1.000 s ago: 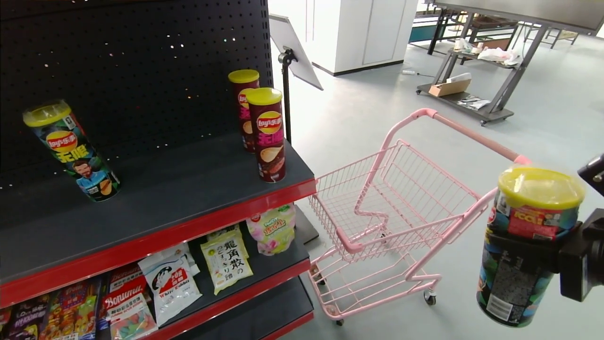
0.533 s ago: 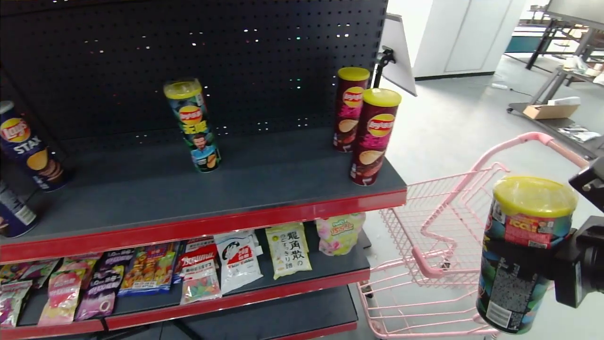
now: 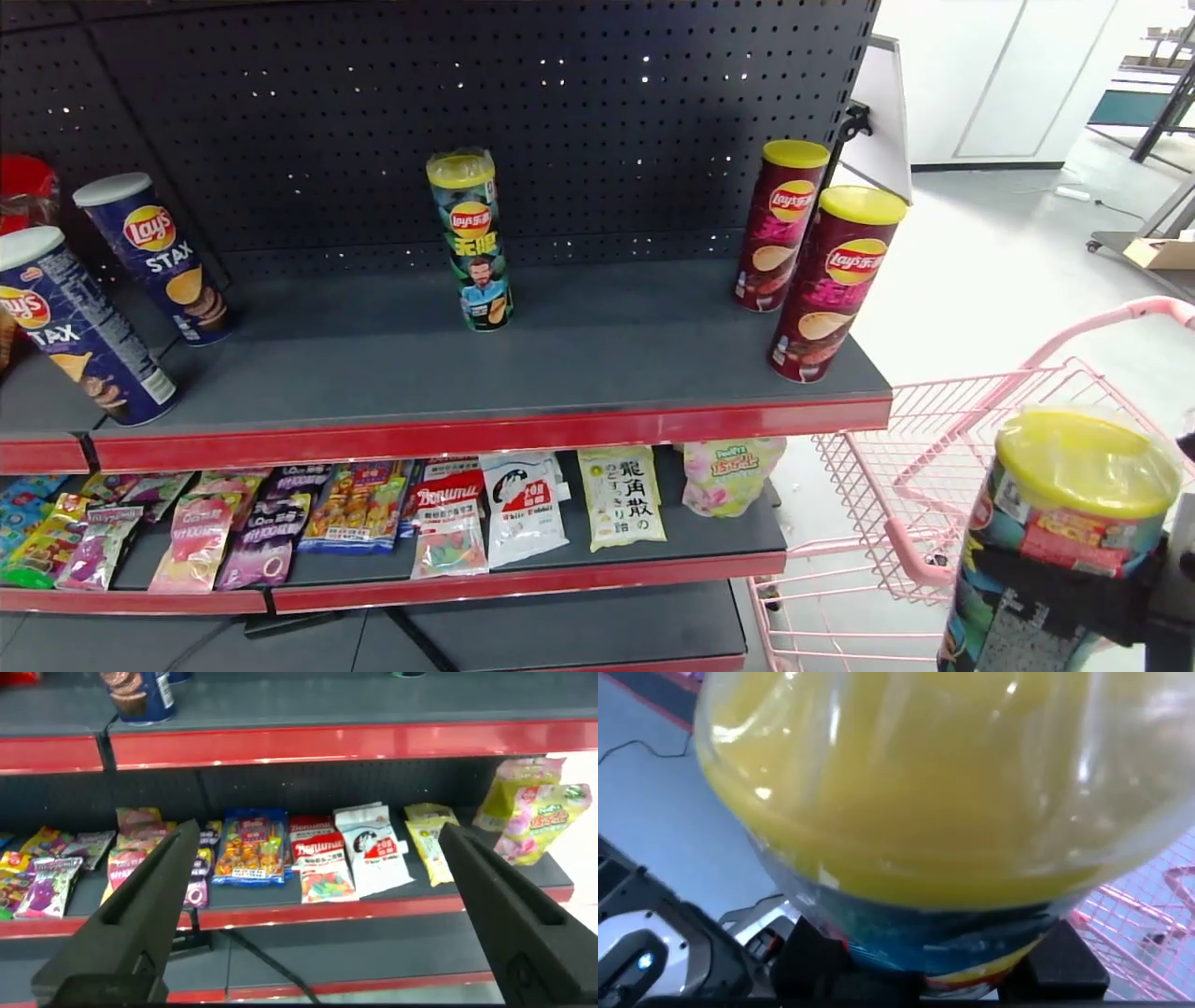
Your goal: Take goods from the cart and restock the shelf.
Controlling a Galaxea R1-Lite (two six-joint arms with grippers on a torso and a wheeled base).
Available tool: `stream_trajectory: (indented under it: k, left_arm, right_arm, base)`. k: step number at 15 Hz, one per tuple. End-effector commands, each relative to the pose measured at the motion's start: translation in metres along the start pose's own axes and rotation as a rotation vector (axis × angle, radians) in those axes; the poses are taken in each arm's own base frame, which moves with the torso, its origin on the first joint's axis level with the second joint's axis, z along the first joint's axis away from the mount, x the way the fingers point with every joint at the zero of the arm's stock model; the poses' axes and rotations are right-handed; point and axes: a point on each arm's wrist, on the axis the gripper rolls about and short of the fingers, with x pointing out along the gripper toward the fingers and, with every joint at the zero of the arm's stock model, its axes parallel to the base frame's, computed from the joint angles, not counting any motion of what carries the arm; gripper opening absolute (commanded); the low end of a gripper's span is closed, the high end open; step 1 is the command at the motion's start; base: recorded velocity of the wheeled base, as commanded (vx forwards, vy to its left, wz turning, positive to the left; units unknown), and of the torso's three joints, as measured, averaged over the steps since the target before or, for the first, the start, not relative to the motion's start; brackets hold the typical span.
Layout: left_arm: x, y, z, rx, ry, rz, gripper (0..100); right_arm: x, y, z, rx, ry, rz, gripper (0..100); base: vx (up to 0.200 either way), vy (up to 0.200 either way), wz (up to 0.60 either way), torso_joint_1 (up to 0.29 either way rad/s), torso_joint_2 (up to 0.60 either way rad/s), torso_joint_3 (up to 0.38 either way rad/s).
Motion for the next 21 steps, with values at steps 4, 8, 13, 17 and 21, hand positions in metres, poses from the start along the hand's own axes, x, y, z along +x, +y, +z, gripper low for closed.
stream_trajectory:
  k: [4, 8, 13, 17, 21]
  left_arm:
    - [0.0, 0.0, 0.0, 0.001, -0.001, 0.0, 100]
    - [0.0, 0.0, 0.0, 0.001, -0.001, 0.0, 100]
    - [0.0, 0.0, 0.0, 0.001, -0.001, -0.001, 100]
    - [0.0, 0.0, 0.0, 0.001, -0.001, 0.0, 100]
    - [0.0, 0.0, 0.0, 0.001, -0.001, 0.0, 100]
  right_arm:
    - [-0.006, 0.005, -0.003, -0.057, -0.029, 0.04, 0]
    - [-0.006, 0.008, -0.003, -0.059, -0.049, 0.172, 0]
    - [-0.007, 0.009, -0.003, -0.065, -0.052, 0.18, 0]
    - [-0.007, 0.009, -0.003, -0.083, -0.056, 0.179, 0]
    - [-0.008, 0.016, -0.001, -0.115, -0.068, 0.245, 0]
  base:
    - [0.0, 0.2, 0.0, 0.0, 0.0, 0.001]
    - [0.0, 0.2, 0.0, 0.0, 0.0, 0.002]
    - [0.0, 0.16, 0.0, 0.001, 0.0, 0.002]
    - [0.05, 0.0, 0.0, 0.001, 0.0, -0.001]
    - [0.2, 0.0, 0.0, -0.002, 0.0, 0.005]
